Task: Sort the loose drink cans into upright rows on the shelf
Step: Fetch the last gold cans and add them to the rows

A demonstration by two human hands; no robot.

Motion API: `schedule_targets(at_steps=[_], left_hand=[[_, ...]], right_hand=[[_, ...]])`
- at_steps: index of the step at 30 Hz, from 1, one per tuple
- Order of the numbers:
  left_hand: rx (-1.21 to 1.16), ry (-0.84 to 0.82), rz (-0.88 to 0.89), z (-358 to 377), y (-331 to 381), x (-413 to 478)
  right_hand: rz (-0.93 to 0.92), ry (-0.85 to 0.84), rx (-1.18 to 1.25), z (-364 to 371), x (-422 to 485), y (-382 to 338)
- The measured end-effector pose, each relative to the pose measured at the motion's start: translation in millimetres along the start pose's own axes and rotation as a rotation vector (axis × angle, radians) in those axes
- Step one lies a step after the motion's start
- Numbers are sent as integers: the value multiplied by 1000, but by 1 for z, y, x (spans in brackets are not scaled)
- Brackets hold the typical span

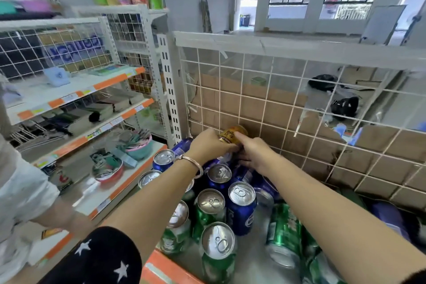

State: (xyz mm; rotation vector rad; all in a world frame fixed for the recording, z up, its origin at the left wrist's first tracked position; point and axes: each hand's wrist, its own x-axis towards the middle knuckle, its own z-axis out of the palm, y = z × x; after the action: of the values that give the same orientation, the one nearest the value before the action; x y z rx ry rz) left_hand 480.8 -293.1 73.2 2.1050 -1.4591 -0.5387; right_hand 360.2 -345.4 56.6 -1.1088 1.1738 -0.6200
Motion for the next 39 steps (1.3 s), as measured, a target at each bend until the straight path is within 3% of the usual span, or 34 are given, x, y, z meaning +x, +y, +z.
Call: schedule_targets(at_steps=[6,10,15,22,27,31,39], left_hand=[[-112,0,83,16,36,-15],[-62,-49,221,32,65,-30],[-96,-225,390,50,101,-57],[-72,-235,632,100,165,-101],[113,-257,824,159,251,-171],[132,-312,960,214,316,-252],[221,-536,1115,322,425,-383]], right_hand=[[22,70,361,-32,-22,-9],[14,199,394,-61,-45,-11],[-74,344,341,-109,-82,-2],[-143,442,390,-190,-167,17],[-218,611,414,-279,-254,49],[-250,755,448,-355,-334,85],[-262,1005,540,-484,-491,160]])
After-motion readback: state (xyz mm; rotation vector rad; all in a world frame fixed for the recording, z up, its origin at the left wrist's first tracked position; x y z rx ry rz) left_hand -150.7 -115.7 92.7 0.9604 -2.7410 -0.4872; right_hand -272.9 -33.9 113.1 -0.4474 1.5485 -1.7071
